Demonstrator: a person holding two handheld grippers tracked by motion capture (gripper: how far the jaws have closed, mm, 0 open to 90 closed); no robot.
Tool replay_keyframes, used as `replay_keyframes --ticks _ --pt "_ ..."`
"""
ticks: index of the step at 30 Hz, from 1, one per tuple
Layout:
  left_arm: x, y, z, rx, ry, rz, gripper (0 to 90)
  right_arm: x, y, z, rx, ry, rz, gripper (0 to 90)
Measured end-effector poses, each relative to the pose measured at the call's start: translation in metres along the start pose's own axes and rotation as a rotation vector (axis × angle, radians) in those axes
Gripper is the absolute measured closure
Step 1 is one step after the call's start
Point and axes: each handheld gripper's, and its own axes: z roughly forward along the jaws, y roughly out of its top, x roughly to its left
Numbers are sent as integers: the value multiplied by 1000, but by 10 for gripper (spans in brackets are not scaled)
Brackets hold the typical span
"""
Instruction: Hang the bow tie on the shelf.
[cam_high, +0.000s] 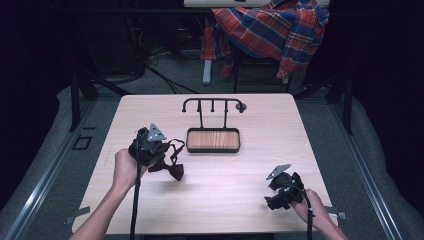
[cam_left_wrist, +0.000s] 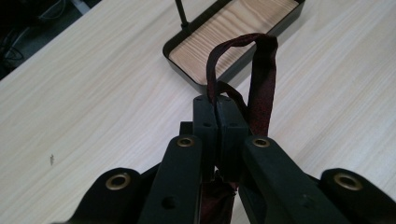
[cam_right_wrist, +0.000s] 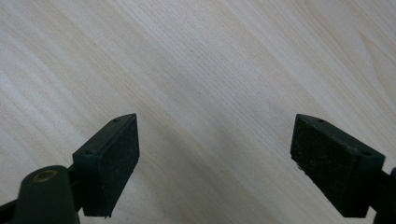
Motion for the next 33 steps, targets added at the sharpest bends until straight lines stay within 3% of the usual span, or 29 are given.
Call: replay_keyframes --ticks 5,20,33 --pt "6 9 0 -2 11 -3 884 0 1 -1 9 -15 -12 152" --pt "22 32 -5 -22 40 -9 883 0 0 0 -2 0 -3 152" --pt "28 50 -5 -32 59 5 883 0 0 0 -4 2 -4 152"
